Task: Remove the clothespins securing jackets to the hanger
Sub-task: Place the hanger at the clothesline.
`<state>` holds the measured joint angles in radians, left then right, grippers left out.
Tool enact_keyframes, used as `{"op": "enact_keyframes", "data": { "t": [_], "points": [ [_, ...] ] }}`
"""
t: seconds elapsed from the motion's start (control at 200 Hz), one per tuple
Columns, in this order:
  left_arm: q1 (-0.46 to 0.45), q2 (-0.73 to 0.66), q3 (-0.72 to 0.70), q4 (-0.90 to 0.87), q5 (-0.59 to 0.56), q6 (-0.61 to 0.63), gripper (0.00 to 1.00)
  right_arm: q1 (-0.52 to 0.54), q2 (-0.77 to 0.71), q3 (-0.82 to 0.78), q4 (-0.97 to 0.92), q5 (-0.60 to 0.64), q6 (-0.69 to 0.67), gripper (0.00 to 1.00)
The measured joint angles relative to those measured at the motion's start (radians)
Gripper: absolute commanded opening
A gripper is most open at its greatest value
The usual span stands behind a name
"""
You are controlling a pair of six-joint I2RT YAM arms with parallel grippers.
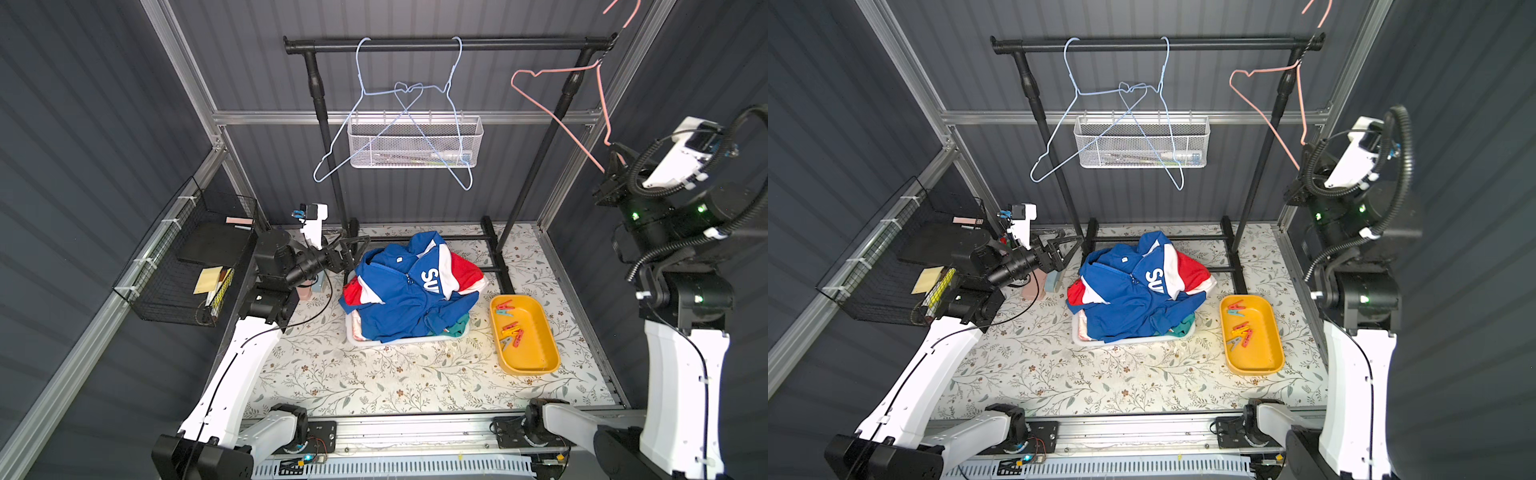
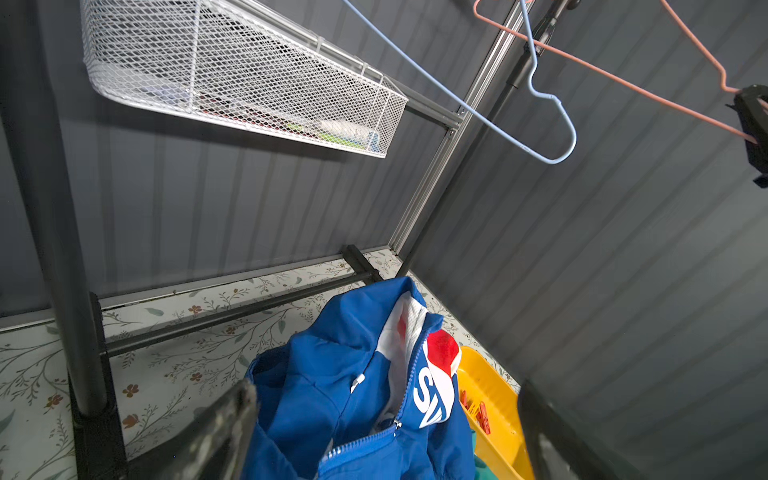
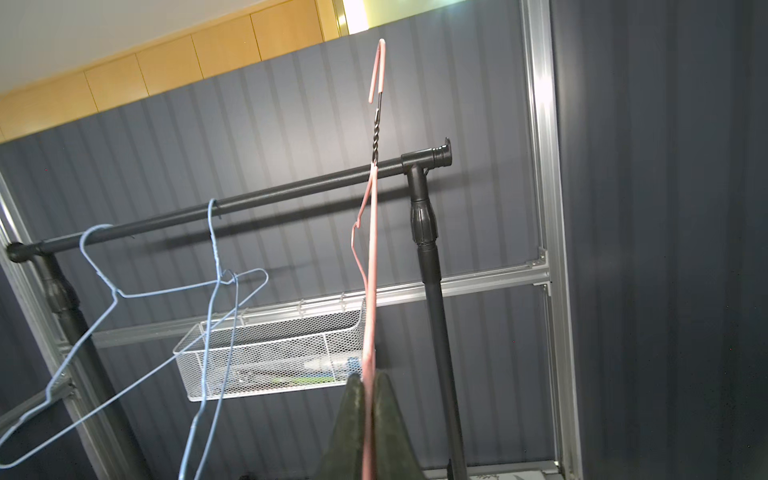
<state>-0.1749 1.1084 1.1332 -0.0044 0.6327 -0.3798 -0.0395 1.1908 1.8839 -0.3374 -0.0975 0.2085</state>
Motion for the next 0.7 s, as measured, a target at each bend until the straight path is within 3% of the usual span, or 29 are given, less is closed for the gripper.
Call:
{"op": "enact_keyframes", "data": {
  "t": [0.32, 0.7],
  "points": [
    [0.000, 0.000, -0.019, 0.004, 0.000, 0.004, 0.99, 0.108, 0.201, 0.146, -0.011, 0.061, -0.163, 0.00],
    [0.000, 0.000, -0.028, 0.007, 0.000, 0.007, 0.99, 0.208, 0.159, 0.050, -0.024, 0.187, -0.266, 0.00]
  ]
}}
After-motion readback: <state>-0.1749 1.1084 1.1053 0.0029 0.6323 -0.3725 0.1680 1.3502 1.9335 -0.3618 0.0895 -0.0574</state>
